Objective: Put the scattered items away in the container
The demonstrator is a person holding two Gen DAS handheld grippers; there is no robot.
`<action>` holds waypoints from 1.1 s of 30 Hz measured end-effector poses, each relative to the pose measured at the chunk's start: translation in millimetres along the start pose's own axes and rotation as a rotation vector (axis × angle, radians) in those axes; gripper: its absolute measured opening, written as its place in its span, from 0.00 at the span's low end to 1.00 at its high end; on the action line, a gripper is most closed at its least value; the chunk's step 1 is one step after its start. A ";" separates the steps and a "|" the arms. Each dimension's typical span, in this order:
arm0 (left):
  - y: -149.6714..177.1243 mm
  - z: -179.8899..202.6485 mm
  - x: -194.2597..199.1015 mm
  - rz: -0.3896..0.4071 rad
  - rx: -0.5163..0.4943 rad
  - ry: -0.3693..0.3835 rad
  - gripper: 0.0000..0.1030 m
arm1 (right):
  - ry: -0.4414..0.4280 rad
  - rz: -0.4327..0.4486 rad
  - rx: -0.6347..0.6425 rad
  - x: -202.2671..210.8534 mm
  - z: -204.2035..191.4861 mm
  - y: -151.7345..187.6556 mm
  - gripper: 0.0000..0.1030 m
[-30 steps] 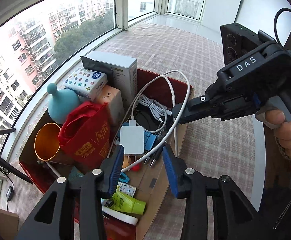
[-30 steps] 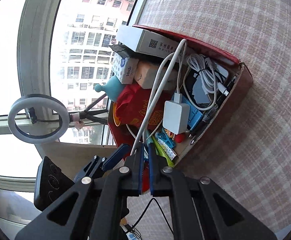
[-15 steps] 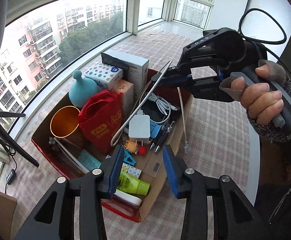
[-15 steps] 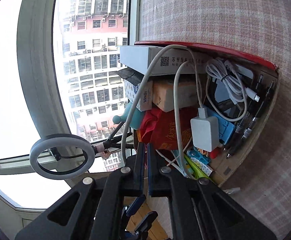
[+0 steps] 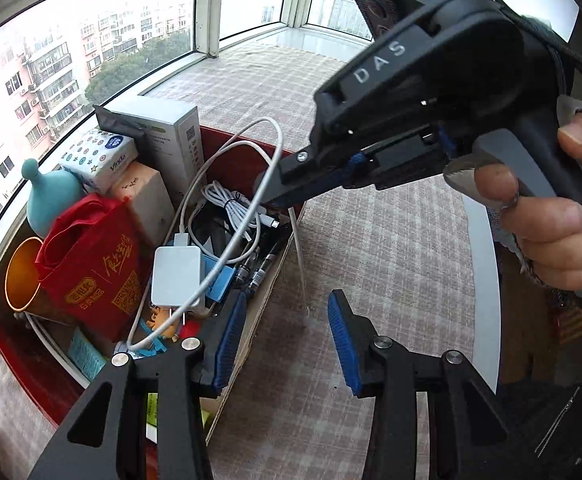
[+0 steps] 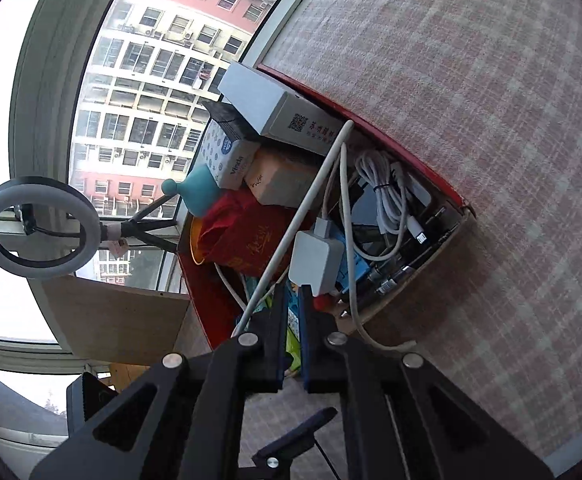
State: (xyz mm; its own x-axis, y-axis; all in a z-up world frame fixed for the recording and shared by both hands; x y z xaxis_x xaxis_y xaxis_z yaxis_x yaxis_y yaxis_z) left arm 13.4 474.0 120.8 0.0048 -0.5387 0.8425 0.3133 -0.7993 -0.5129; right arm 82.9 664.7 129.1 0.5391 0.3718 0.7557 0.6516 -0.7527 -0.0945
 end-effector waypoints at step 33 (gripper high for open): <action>48.5 -24.8 63.8 0.049 0.071 -0.085 0.39 | -0.103 -0.012 -0.005 -19.8 35.1 26.1 0.03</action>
State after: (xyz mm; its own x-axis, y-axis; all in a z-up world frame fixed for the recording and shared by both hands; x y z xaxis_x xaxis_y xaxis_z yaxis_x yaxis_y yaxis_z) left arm 5.4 394.3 145.5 0.1011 -0.5496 0.8293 0.3771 -0.7502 -0.5431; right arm 108.0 656.8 89.0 0.5834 0.4347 0.6860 0.6557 -0.7505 -0.0820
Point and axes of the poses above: each gripper's, at about its wrist camera, not at the fingertips, and x roughly against the way its jaws point, z to its right, y to its underside, the point moved 1 cm from there along -x, roughly the way its jaws point, and after that the axes turned 1 degree about y, right-handed, at the moved point
